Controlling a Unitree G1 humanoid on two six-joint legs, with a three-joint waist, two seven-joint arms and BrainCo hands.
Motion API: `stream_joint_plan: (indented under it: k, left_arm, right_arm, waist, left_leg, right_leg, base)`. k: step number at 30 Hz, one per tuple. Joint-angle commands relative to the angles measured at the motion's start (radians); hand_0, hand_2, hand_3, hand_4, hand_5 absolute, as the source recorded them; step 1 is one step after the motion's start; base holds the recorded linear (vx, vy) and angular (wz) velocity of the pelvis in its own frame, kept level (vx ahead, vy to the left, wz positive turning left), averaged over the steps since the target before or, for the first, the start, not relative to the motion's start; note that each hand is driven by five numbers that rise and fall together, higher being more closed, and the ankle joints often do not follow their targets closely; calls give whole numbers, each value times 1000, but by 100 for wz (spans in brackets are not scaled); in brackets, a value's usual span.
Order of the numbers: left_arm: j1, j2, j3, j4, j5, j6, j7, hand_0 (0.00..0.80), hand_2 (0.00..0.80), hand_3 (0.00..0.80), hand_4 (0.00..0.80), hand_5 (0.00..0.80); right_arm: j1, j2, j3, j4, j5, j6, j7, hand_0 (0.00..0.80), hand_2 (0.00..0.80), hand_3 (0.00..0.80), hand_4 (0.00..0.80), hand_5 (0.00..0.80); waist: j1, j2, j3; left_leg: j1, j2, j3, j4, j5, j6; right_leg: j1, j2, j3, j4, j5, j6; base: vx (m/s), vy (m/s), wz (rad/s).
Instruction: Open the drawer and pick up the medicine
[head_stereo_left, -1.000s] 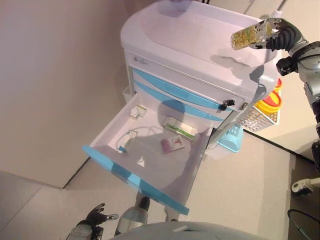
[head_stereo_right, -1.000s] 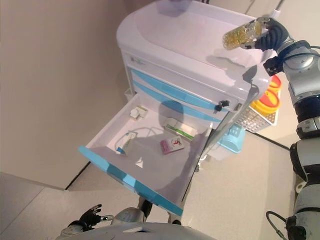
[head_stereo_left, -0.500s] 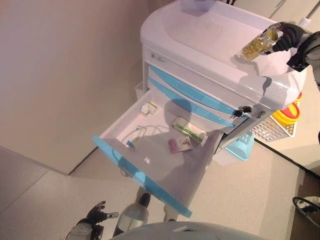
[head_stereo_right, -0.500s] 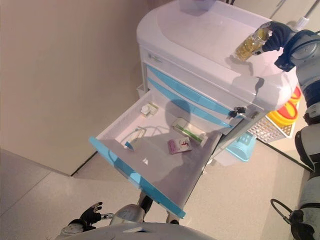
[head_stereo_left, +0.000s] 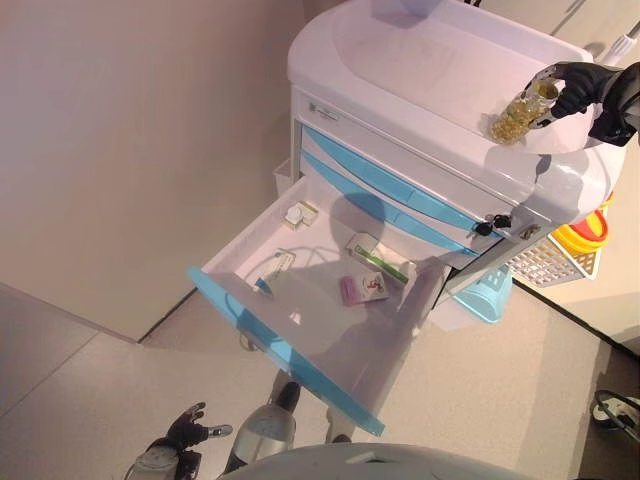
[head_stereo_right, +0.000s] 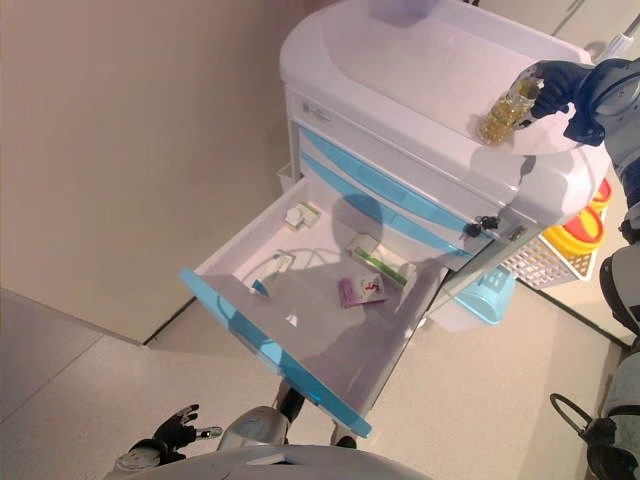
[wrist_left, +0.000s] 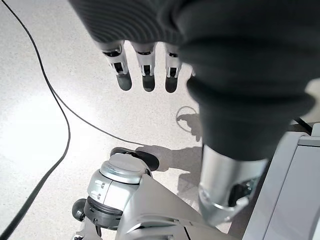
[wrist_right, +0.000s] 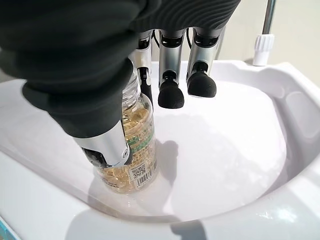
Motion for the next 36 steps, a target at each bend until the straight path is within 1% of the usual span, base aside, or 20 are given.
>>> stream_joint_plan:
  k: [1, 2, 3, 4, 5, 10, 13, 16, 25, 29, 33, 36]
  left_arm:
    - [24, 42, -29, -19, -21, -27, -5, 0, 0, 0, 0, 0]
    - [24, 42, -31, -17, -23, -29, -3, 0, 0, 0, 0, 0]
    - [24, 42, -32, -17, -23, -28, -2, 0, 0, 0, 0, 0]
    - [23, 42, -32, -17, -23, -27, -2, 0, 0, 0, 0, 0]
    - [22, 43, -32, -17, -23, -24, -3, 0, 0, 0, 0, 0]
    - [22, 43, -35, -2, -22, -33, -5, 0, 0, 0, 0, 0]
    - [21, 43, -37, 4, -20, -35, -6, 0, 0, 0, 0, 0]
    - [25, 42, -42, 4, -19, -40, -6, 0, 0, 0, 0, 0]
    - [18, 43, -48, 12, -10, -46, -7, 0, 0, 0, 0, 0]
    - [21, 43, -50, 22, 14, -49, -7, 0, 0, 0, 0, 0]
    - [13, 46, -50, 39, 34, -50, -12, 0, 0, 0, 0, 0]
    - [6, 48, -48, 50, 48, -54, -16, 0, 0, 0, 0, 0]
  right_arm:
    - [-136, -81, 93, -17, -5, -26, 5, 800, 800, 800, 800, 800]
    - [-134, -79, 96, -15, -17, -33, 9, 800, 800, 800, 800, 800]
    - [-134, -78, 98, -11, -19, -38, 7, 565, 565, 565, 565, 565]
    - [-135, -77, 101, -8, -17, -44, 3, 169, 169, 169, 169, 169]
    - [-135, -77, 102, -6, -9, -45, -1, 0, 0, 0, 0, 0]
    - [-142, -76, 96, -3, 29, -54, -45, 0, 0, 0, 0, 0]
    - [-144, -72, 81, 0, 38, -57, -101, 0, 0, 0, 0, 0]
    - [-155, -77, 78, -2, 63, -64, -133, 0, 0, 0, 0, 0]
    - [-162, -87, 63, -14, 123, -66, -186, 0, 0, 0, 0, 0]
    - [-167, -98, 59, -38, 203, -75, -188, 0, 0, 0, 0, 0]
    - [-172, -112, 42, -96, 365, -68, -189, 0, 0, 0, 0, 0]
    - [-146, -127, -9, -187, 494, -42, -227, 0, 0, 0, 0, 0]
  waist:
    - [19, -33, -17]
    - [19, -33, -17]
    - [20, -34, -17]
    - [20, -34, -17]
    - [20, -34, -17]
    - [20, -34, -16]
    - [22, -32, -16]
    - [21, -30, -17]
    - [14, -27, -20]
    - [1, -25, -27]
    - [-23, -20, -42]
    - [-48, -13, -49]
  left_leg:
    - [17, -35, 51, 34, -136, 14]
    - [17, -34, 52, 35, -136, 14]
    - [16, -34, 52, 36, -136, 14]
    - [16, -34, 52, 35, -135, 14]
    - [16, -34, 52, 35, -135, 14]
    - [16, -34, 50, 35, -134, 13]
    - [17, -35, 48, 37, -135, 14]
    - [19, -36, 47, 36, -136, 14]
    - [25, -33, 55, 37, -140, 15]
    - [33, -29, 63, 35, -143, 14]
    - [44, -25, 81, 28, -147, 13]
    - [50, -22, 98, 28, -151, 11]
  right_leg:
    - [-64, -48, 18, 72, 12, 39]
    - [-63, -48, 17, 72, 12, 39]
    - [-63, -48, 17, 72, 12, 40]
    - [-63, -48, 17, 71, 12, 39]
    - [-63, -47, 17, 71, 12, 39]
    - [-63, -47, 16, 71, 13, 39]
    - [-61, -47, 16, 71, 12, 39]
    - [-61, -47, 17, 72, 11, 40]
    - [-58, -49, 20, 73, 11, 43]
    - [-57, -49, 27, 74, 12, 44]
    - [-57, -48, 40, 71, 13, 48]
    - [-60, -48, 56, 72, 14, 51]
  base:
    - [0, 0, 0]
    - [0, 0, 0]
    - [0, 0, 0]
    - [0, 0, 0]
    - [0, 0, 0]
    - [0, 0, 0]
    - [0, 0, 0]
    - [0, 0, 0]
    - [0, 0, 0]
    - [-5, -6, -1]
    - [-16, -20, -5]
    - [-21, -11, -15]
